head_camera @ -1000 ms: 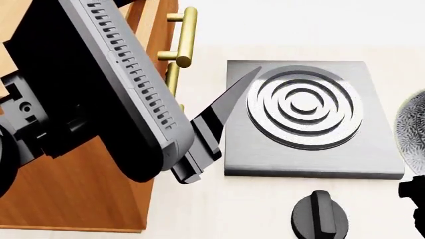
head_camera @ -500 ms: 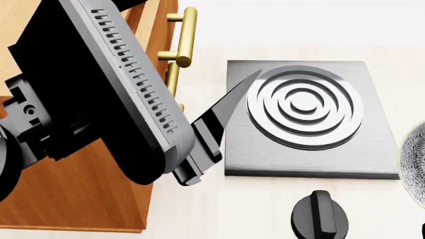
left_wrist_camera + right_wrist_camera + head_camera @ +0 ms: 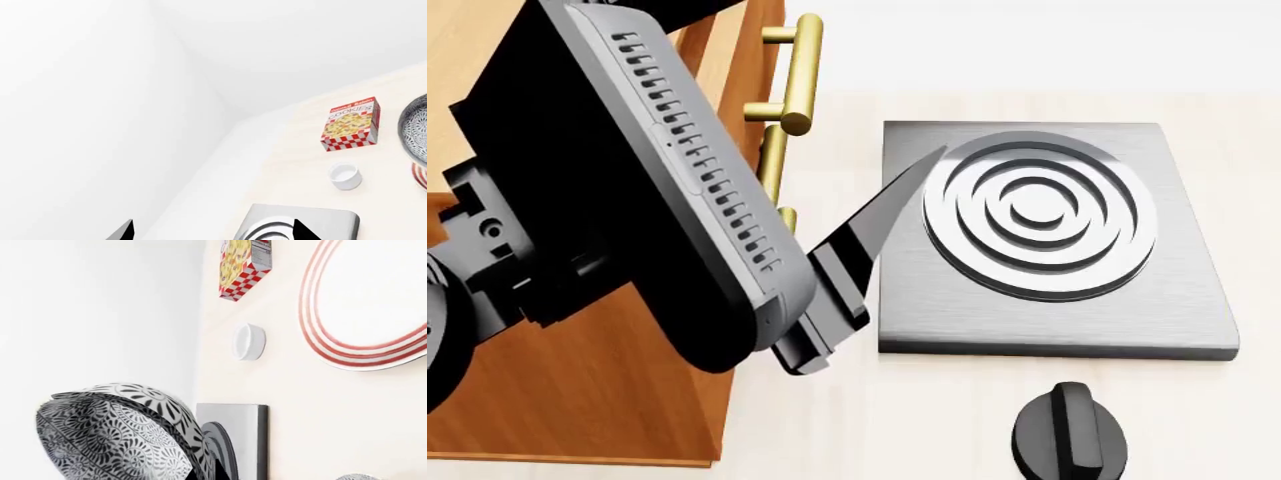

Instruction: Pick the akita bowl on the wooden cabinet and place it on the plate.

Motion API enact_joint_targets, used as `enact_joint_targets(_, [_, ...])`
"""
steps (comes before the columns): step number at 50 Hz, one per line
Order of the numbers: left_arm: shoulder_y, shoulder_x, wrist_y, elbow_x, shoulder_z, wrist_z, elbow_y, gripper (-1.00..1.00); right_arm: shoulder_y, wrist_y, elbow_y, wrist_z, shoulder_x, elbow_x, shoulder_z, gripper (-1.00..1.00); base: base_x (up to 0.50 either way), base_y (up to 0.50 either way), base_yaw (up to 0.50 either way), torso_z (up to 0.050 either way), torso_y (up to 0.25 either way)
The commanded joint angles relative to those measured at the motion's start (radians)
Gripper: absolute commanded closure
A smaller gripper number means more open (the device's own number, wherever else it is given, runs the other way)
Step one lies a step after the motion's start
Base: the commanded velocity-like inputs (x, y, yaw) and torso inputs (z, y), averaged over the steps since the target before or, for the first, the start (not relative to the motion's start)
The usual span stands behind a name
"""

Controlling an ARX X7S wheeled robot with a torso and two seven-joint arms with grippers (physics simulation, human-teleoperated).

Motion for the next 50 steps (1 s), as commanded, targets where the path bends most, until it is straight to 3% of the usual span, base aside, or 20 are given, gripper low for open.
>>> enact_joint_targets(1, [-0.001,0.001,0.012,-0.004,-0.001,-0.002,-0.006,-1.00,0.016,-0.010,-0.006,0.039,0.024,0.019,0.050,1.00,0.00,0.00,0.00,0.000,0.000])
enact_joint_targets(17, [0.023,-0.022,0.024,-0.003,0.001,-0.014,0.004,-1.00,0.042,-0.022,0.053,0.023,0.053,0.157,0.095,1.00,0.00,0.00,0.00,0.001,0.000])
enact_joint_targets(50, [0.053,-0.039,0.052,-0.012,0.003,-0.029,0.001,-1.00,0.111,0.011,0.209,0.072,0.135,0.153,0.115,1.00,0.00,0.00,0.00,0.000,0.000])
